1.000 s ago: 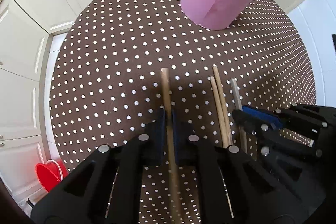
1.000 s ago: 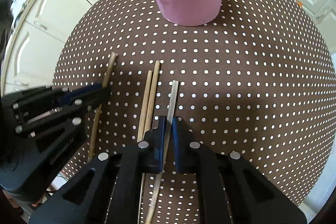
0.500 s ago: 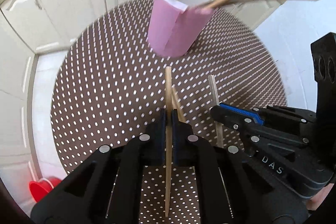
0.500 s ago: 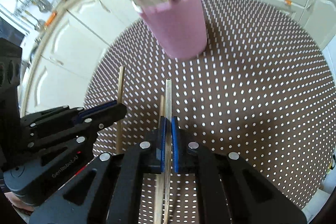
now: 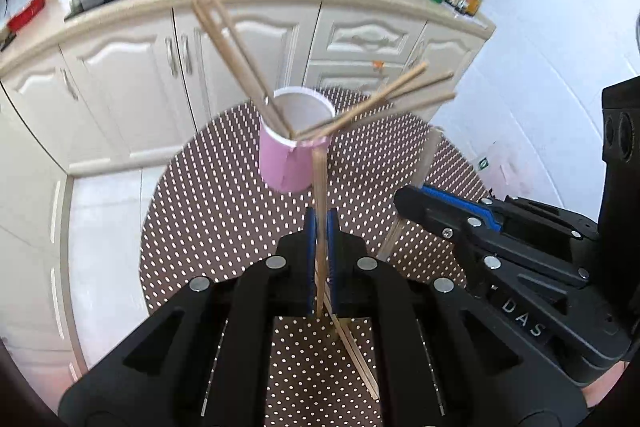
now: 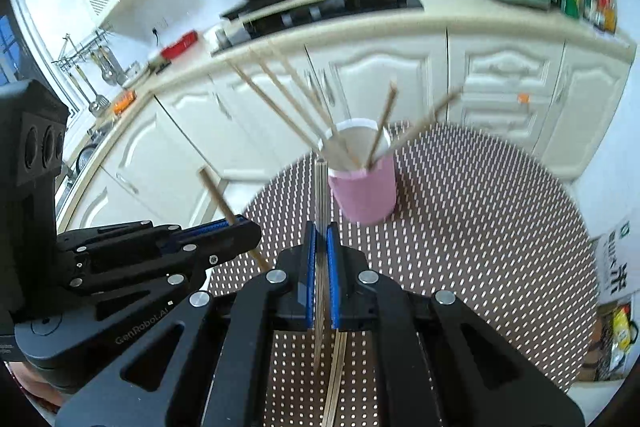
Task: Organize utensils
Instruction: 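Lift both held sticks and carry them over the pink cup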
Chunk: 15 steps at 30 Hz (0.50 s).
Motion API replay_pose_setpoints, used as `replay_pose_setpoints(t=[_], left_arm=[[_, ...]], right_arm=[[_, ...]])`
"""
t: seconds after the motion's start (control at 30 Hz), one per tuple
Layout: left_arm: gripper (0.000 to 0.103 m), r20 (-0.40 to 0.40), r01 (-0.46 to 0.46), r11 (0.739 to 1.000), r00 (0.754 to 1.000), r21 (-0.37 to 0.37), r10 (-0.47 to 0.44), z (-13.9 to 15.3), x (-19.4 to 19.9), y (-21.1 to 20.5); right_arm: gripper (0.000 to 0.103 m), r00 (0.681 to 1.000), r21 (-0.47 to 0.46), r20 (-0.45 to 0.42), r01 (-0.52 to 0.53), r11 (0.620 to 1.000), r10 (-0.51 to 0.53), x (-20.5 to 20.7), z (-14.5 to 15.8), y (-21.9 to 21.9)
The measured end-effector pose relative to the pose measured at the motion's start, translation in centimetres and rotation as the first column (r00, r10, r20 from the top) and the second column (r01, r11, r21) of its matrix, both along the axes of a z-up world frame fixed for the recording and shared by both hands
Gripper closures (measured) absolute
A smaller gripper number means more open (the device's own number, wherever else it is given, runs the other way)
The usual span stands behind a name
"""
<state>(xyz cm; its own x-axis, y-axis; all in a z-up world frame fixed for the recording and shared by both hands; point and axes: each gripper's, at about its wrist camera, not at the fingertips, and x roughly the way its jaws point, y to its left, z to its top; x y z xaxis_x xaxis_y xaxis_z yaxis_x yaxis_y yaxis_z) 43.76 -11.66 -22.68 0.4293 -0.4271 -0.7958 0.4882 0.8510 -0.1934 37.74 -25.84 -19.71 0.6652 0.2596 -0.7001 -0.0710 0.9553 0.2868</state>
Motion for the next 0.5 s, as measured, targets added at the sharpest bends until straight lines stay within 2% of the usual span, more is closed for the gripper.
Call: replay_pose_setpoints(t=[0.17, 0.5], left_arm=[[0.098, 0.056, 0.002, 1.000, 0.998, -0.018, -0.001, 2.8, 0.0, 0.4], [0.098, 0.135, -0.016, 0.998, 0.991, -0.067, 0.025, 6.6, 0.6, 1.0]], right_arm=[[0.099, 0.998, -0.033, 0.058, 0.013, 0.999, -0.011, -0.6, 1.4, 0.6], [0.099, 0.988, -0.072, 0.152, 0.029, 0.997, -0.018, -0.6, 5.6, 0.0]])
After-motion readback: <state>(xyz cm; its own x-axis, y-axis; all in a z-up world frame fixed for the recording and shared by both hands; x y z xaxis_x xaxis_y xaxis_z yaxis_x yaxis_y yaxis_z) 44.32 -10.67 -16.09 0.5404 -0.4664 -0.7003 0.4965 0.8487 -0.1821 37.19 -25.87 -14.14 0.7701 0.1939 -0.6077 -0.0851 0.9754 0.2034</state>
